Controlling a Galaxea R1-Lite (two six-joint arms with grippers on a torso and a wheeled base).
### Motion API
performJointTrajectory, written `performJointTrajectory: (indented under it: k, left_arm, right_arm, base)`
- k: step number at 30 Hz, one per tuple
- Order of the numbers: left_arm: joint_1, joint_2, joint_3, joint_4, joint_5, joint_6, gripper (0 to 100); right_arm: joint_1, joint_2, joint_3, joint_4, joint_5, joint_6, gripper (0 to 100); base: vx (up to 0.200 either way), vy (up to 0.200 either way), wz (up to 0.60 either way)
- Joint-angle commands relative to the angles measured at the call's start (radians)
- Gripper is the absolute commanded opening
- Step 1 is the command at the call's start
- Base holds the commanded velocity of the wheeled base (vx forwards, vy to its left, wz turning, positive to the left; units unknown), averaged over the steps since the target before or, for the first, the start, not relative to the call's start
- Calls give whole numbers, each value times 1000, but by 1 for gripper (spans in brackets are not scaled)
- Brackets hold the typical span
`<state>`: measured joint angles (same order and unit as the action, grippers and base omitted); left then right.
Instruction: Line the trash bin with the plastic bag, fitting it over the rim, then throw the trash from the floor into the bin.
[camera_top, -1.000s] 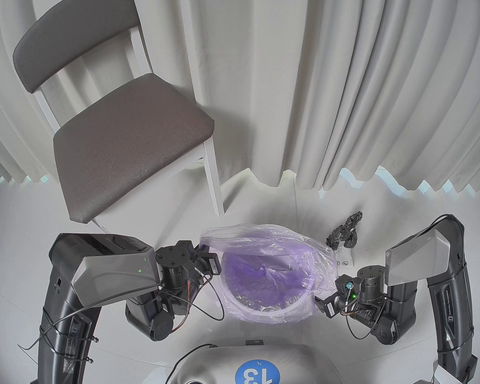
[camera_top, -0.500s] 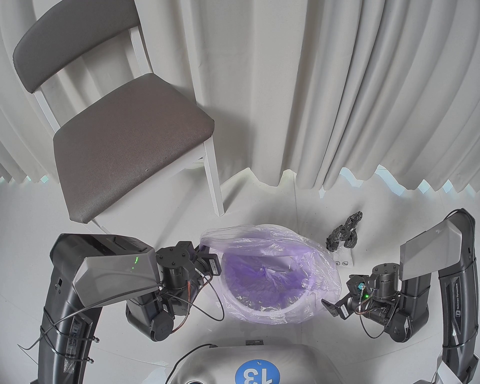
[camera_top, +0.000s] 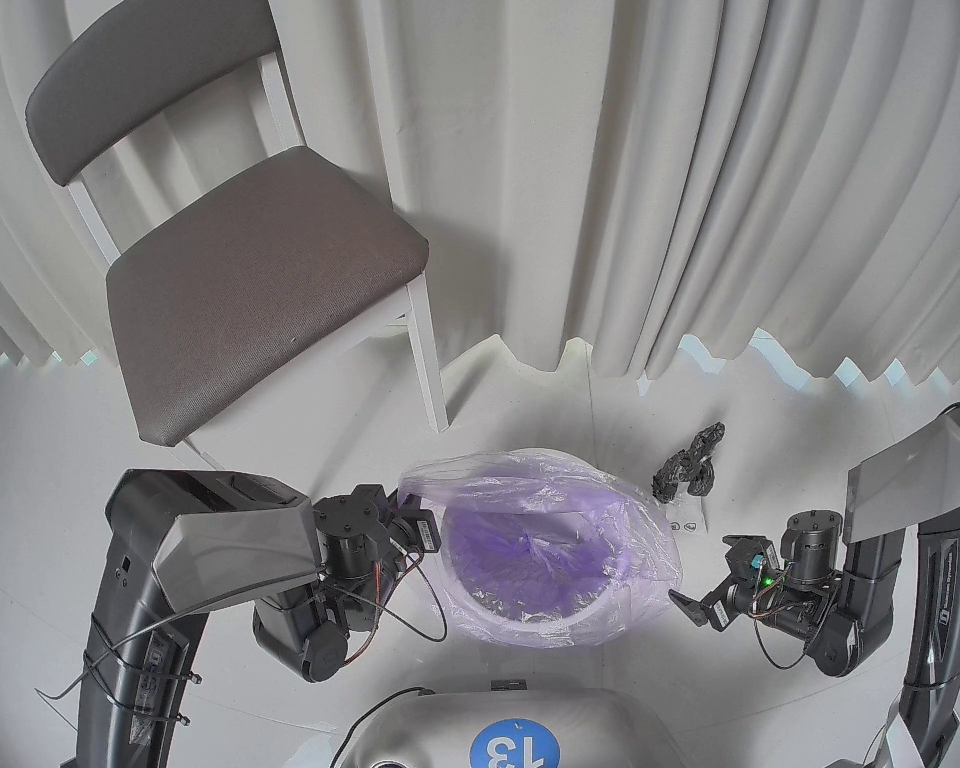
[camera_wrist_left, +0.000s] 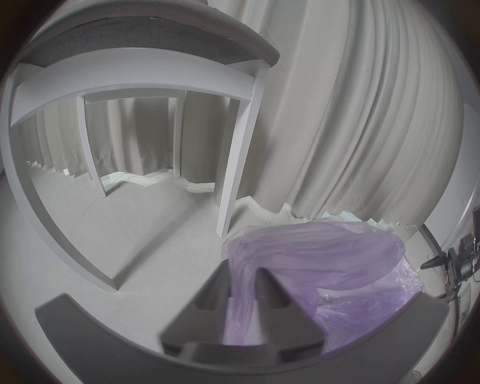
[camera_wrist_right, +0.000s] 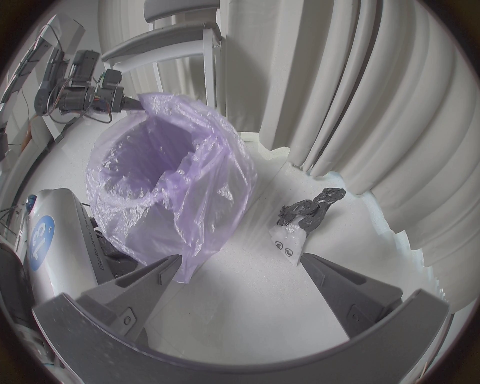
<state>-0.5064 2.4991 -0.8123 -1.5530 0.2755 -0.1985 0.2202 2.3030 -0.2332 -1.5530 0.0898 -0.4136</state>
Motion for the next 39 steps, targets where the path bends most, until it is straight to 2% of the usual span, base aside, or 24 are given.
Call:
performJointTrajectory:
  k: [1,3,5,7,9,10,12,13,14,15,19,25,27,28,32,39]
  left_arm:
    - [-3,-2,4,-18,-1,-1,100]
    - [-1,-3,5,-18,-1,-1,100]
    - [3,-6,12,-18,-6,-1,100]
    - [9,-9,18,-18,-7,-1,100]
    - [16,-23,25,-18,-15,-1,100]
    - [20,-33,32,-18,-21,-1,100]
    - [34,-51,44,-18,-24,7,100]
    - [39,-59,51,-18,-25,8,100]
    - [39,-59,51,-18,-25,8,100]
    - [48,-83,71,-18,-45,8,100]
    - [55,-118,133,-18,-116,11,100]
    - [81,-189,236,-18,-223,30,100]
    - [101,-204,259,-18,-254,65,100]
    - [115,-210,275,-18,-271,91,100]
    - [118,-212,285,-18,-279,110,100]
    - [118,-212,272,-18,-276,111,100]
  right_arm:
    - [28,-33,6,-18,-12,21,100]
    - [47,-43,-5,-18,-24,44,100]
    - [84,-91,-60,-18,-76,102,100]
    - [99,-108,-100,-9,-94,105,100]
    - [119,-162,-164,73,-110,102,100]
    - [143,-237,-215,217,-125,102,100]
    - [171,-320,-284,393,-143,111,100]
    - [179,-346,-316,456,-150,114,100]
    - [179,-346,-316,456,-150,114,100]
    - [205,-399,-413,614,-154,141,100]
    - [263,-412,-543,781,-160,180,100]
    - [321,-362,-647,878,-165,165,100]
    - [327,-341,-686,896,-163,139,100]
    - [327,-316,-713,910,-159,96,100]
    - [329,-301,-726,912,-153,50,100]
    - [340,-231,-698,895,-150,-83,100]
  base:
    - [0,0,0]
    - [0,0,0]
    - [0,0,0]
    - [0,0,0]
    - [0,0,0]
    - [0,0,0]
    - [0,0,0]
    - [0,0,0]
    - [0,0,0]
    - [0,0,0]
    - [0,0,0]
    - [0,0,0]
    - [0,0,0]
    - [0,0,0]
    - [0,0,0]
    - [0,0,0]
